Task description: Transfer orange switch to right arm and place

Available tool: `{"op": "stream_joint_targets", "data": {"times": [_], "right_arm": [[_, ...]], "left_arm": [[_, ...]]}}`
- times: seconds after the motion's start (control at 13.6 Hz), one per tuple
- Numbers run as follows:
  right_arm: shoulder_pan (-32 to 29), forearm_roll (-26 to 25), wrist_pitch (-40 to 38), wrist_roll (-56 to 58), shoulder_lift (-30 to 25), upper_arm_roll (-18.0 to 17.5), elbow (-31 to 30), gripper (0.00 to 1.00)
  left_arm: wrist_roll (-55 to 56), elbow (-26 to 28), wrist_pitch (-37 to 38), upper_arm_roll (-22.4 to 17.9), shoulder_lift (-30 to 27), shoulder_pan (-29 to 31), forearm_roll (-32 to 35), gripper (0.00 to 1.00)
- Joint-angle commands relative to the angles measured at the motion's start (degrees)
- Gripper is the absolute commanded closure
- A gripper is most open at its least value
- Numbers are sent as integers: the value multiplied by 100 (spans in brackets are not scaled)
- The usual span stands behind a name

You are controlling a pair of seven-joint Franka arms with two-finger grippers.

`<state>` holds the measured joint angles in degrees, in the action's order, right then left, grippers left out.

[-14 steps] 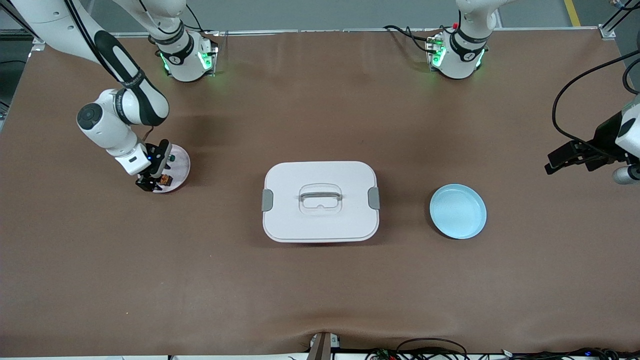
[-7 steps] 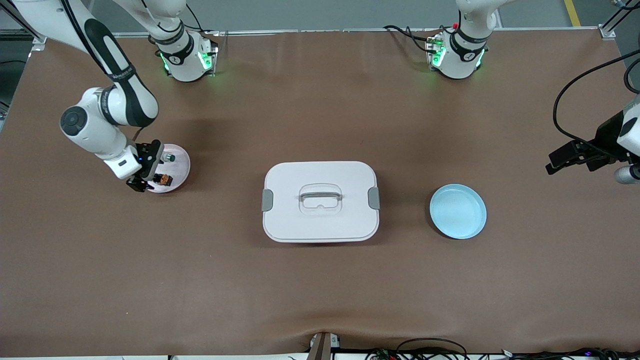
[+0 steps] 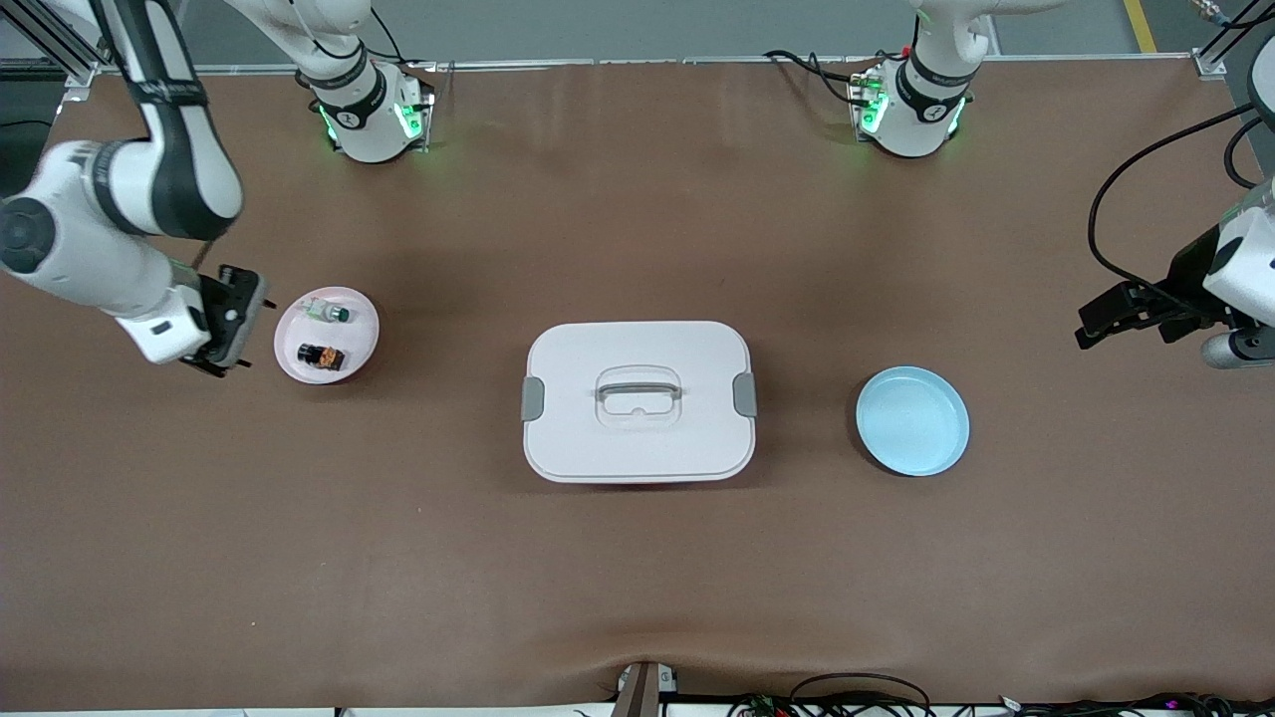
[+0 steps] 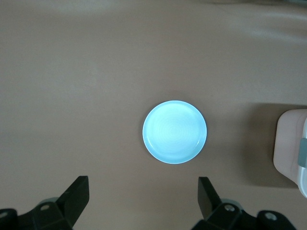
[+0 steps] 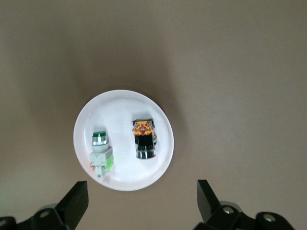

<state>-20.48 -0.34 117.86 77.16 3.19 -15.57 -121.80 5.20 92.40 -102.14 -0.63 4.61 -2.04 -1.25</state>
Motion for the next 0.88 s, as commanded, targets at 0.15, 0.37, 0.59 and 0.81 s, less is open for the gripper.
{"op": "stream_joint_targets", "data": {"times": [0.15,0.37,0.59,0.81], "right_arm": [[-97,-229,-1586,-857,50,-34,1227,0],[-114,-256,-2808,-1973,120,-34,2175,0],[-97,-571,-3567,-3633,120,-34,2783,0],[-70,-642,-3788,-4960,120,-34,3118,0]], "left_arm": [[-19,-46,291,-402,-92,-402,90,0],[-11,-46,300,-403,-118,-420,90,0],[-37,32,335,-298,-258,-236,72,0],[-98,243,353,-104,-469,-43,72,0]]}}
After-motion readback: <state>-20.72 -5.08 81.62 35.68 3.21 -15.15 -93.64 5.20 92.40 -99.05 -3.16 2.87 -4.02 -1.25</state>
